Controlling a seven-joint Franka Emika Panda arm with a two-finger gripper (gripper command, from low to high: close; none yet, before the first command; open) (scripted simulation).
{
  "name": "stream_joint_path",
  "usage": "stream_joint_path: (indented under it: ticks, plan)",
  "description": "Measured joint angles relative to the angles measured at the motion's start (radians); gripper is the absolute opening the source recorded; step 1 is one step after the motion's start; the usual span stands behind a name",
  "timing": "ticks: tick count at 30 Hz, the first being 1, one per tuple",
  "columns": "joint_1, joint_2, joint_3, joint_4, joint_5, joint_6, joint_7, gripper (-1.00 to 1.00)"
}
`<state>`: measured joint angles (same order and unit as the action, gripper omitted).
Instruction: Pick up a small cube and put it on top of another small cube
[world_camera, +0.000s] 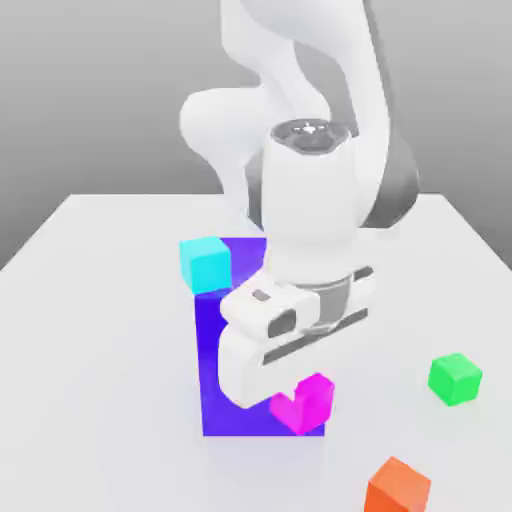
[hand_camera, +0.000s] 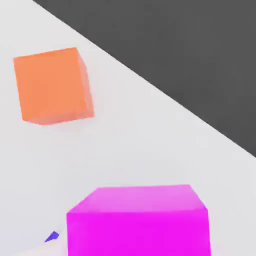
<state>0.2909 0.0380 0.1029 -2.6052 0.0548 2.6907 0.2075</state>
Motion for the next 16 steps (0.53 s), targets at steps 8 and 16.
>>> stream_joint_path:
  ticks: [8, 16]
  plan:
    - [0.441, -0.029, 0.094, -0.066, -0.057, -0.007, -0.005, -1.00]
    - [0.384, 0.121, 0.002, -0.065, -0.110, 0.137, 0.033, 1.00]
